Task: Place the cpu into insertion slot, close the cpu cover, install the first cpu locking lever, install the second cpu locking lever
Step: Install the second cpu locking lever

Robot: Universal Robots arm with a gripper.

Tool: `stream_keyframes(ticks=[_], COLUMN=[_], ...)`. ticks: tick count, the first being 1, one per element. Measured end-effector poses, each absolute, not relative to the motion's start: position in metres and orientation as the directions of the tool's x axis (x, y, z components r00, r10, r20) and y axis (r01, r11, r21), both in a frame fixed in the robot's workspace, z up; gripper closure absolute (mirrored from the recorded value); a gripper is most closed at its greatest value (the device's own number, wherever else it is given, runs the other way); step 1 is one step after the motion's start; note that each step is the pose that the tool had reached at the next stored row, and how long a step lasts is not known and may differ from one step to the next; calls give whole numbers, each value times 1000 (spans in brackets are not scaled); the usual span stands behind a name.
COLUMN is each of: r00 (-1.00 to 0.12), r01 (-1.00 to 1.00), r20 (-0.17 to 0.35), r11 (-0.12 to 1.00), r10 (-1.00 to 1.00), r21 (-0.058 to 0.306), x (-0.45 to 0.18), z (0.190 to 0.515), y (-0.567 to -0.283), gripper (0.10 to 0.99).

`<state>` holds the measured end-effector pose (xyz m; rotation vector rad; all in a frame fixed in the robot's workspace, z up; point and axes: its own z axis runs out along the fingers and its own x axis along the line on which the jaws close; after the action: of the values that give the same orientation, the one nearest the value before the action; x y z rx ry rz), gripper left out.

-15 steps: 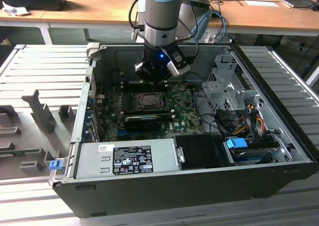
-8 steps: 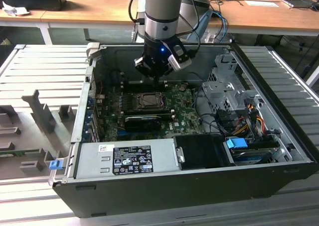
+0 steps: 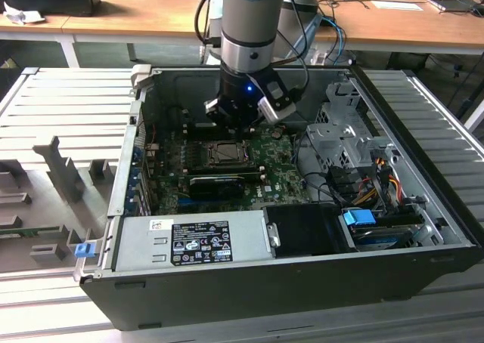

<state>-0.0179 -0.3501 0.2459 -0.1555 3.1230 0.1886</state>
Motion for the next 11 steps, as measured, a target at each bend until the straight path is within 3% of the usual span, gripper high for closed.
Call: stream_keyframes(ticks=[11], r00=[-995], r01=[-99], r20=[-15], r11=[987], r10=[-98], r21=[123], x=[-18], z=[245], y=[-377], gripper=[980])
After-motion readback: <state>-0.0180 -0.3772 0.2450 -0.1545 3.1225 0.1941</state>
